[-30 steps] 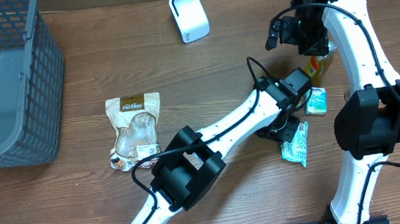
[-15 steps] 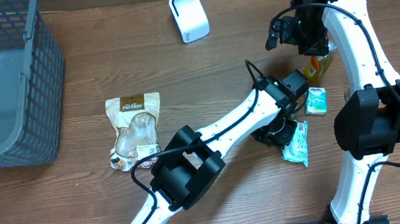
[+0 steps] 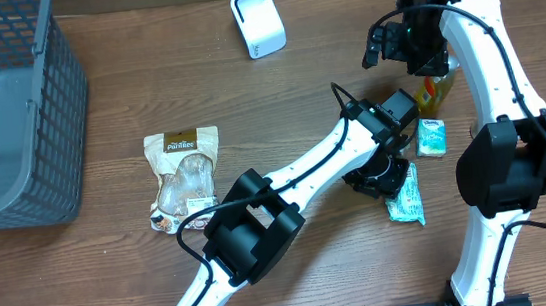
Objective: Scan the item barcode
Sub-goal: 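Set the Kleenex pack down near the tissue box and release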
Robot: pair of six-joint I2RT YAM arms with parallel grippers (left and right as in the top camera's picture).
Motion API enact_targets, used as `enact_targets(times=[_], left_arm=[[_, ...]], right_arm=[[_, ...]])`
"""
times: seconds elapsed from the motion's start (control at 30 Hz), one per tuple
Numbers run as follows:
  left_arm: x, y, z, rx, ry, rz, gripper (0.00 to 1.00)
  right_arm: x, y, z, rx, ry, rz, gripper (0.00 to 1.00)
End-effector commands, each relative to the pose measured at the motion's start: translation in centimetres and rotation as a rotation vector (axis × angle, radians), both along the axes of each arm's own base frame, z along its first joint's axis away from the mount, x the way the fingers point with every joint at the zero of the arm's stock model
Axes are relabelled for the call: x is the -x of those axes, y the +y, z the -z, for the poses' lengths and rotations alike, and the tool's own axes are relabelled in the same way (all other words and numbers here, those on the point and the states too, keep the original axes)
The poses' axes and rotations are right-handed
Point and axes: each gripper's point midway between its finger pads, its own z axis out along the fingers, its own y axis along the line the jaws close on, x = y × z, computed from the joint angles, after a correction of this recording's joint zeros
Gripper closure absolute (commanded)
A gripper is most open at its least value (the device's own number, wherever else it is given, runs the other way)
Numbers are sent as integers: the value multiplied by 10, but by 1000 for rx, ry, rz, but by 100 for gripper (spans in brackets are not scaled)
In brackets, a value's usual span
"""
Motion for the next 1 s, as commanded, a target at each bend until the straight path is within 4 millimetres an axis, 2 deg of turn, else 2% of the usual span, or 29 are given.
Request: enact_targets(times=[0.0, 0.1, 0.23, 0.27, 0.4, 0.63, 0.7, 0.73, 0.77, 0.83, 0.87, 0.9, 0.97], left_arm=[[9, -2, 21, -57, 26, -41, 64], [12, -5, 31, -60, 29, -33, 69], [12, -7, 36, -61, 30, -37, 93], [10, -7, 36, -57, 27, -38, 96], [-5, -14, 34, -15, 1, -72, 96], [-42, -22, 26, 73, 5, -218, 96], [-46, -25, 23, 108, 20, -226, 96], [-46, -27, 21, 121, 32, -224, 94], [-45, -27, 20, 129, 42, -223, 88], [-42, -30, 16, 161, 61, -194, 66], [-40, -32, 14, 181, 70, -174, 58], [-37, -34, 11, 204, 84, -151, 52], [-34, -35, 4, 232, 112, -136, 50]], right_arm=[[-5, 1, -15, -7, -47, -9, 0], [-5, 1, -15, -7, -47, -9, 0], [-5, 1, -15, -7, -47, -9, 0], [-5, 1, -15, -7, -47, -9, 0], [-5, 1, -15, -7, -47, -9, 0], [-5, 1, -15, -7, -47, -9, 0], [-5, 1, -15, -7, -47, -9, 0], [-5, 1, -15, -7, -47, -9, 0], [-5, 1, -15, -7, -47, -9, 0], [-5, 1, -15, -7, -47, -9, 0], [-5, 1, -15, -7, -47, -9, 0], [-5, 1, -15, -7, -47, -9, 0], [-5, 1, -15, -7, -47, -9, 0]])
